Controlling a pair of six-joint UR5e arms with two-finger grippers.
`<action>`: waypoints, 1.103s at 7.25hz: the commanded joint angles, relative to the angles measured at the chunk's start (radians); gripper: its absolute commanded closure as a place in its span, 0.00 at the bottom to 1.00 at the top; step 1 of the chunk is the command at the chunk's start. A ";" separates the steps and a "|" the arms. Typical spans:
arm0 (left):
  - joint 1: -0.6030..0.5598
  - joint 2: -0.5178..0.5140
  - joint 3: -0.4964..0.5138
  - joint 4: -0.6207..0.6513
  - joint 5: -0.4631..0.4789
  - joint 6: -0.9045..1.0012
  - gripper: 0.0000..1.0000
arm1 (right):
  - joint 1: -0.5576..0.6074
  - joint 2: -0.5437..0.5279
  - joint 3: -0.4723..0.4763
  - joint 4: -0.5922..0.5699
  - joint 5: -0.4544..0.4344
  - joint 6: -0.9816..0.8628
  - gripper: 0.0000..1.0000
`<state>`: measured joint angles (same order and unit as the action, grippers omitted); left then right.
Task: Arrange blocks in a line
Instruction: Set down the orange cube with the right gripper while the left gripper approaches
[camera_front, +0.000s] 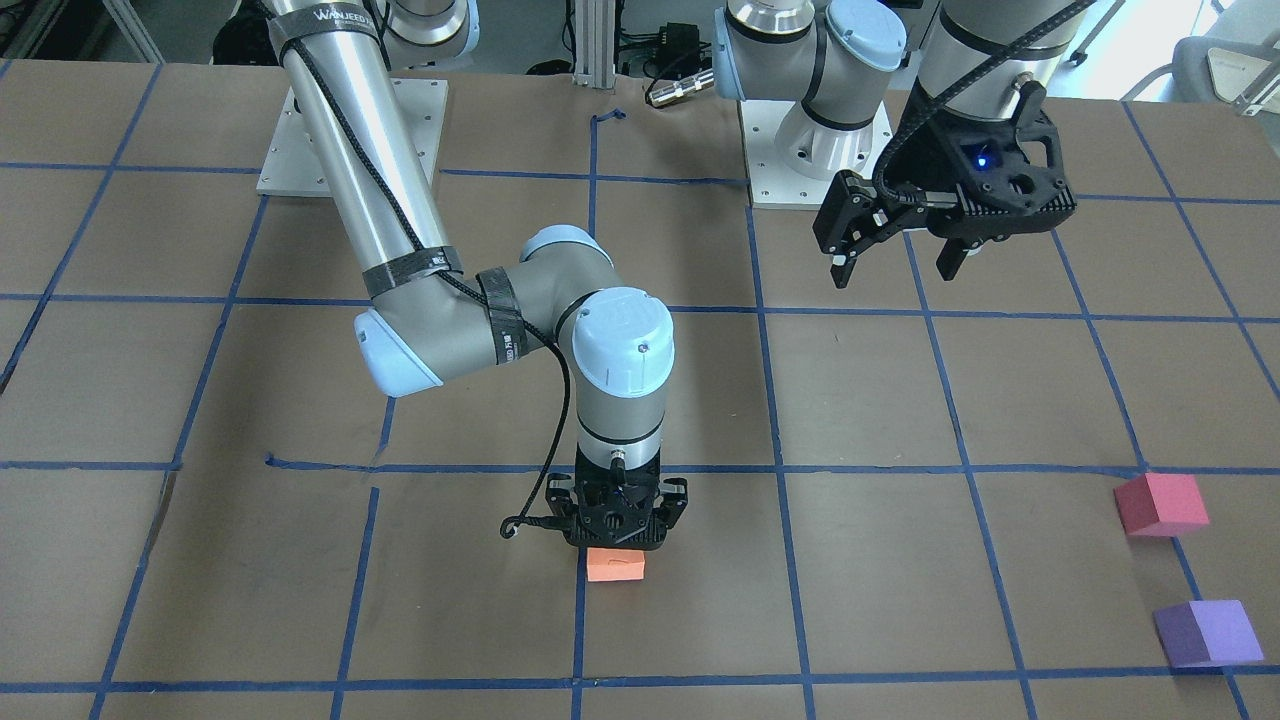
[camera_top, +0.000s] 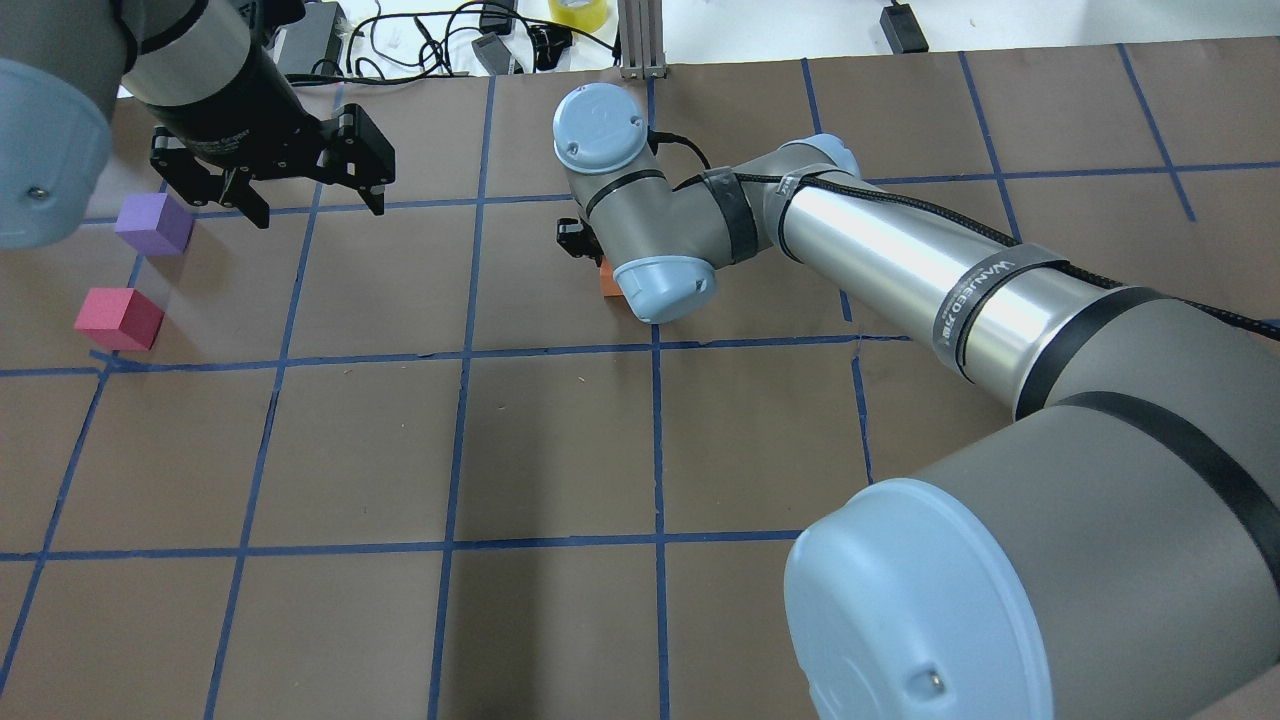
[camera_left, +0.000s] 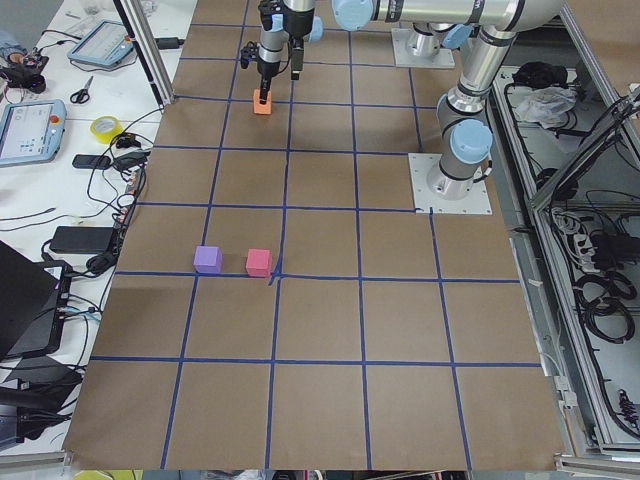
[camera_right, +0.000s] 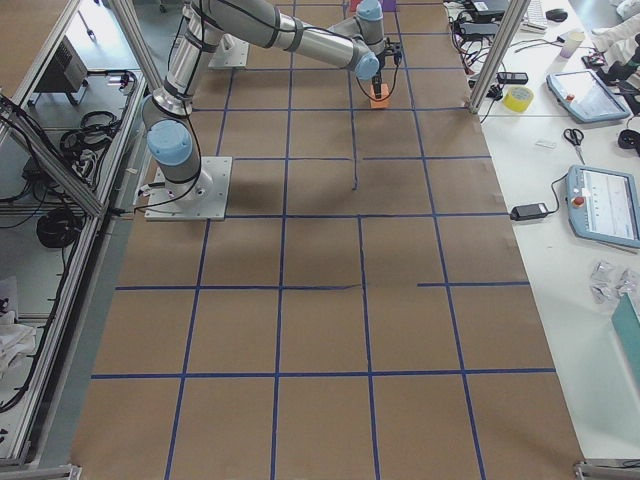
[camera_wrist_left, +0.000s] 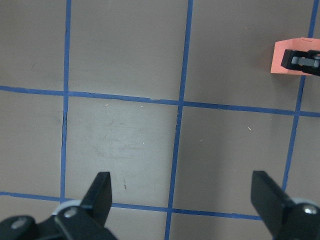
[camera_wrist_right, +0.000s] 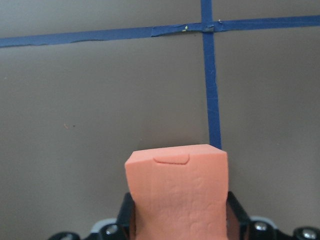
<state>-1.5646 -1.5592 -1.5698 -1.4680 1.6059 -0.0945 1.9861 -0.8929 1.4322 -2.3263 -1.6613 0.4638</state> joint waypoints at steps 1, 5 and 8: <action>0.001 0.001 0.001 0.000 0.005 0.001 0.00 | 0.000 -0.007 -0.001 0.009 0.003 -0.002 0.00; 0.001 -0.007 0.002 -0.002 -0.004 0.001 0.00 | -0.035 -0.211 0.005 0.263 -0.012 -0.014 0.00; -0.002 -0.100 0.007 0.105 -0.046 0.001 0.00 | -0.056 -0.392 0.008 0.394 -0.014 -0.042 0.00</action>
<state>-1.5656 -1.6134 -1.5687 -1.4315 1.5811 -0.0976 1.9404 -1.2143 1.4395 -2.0130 -1.6711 0.4373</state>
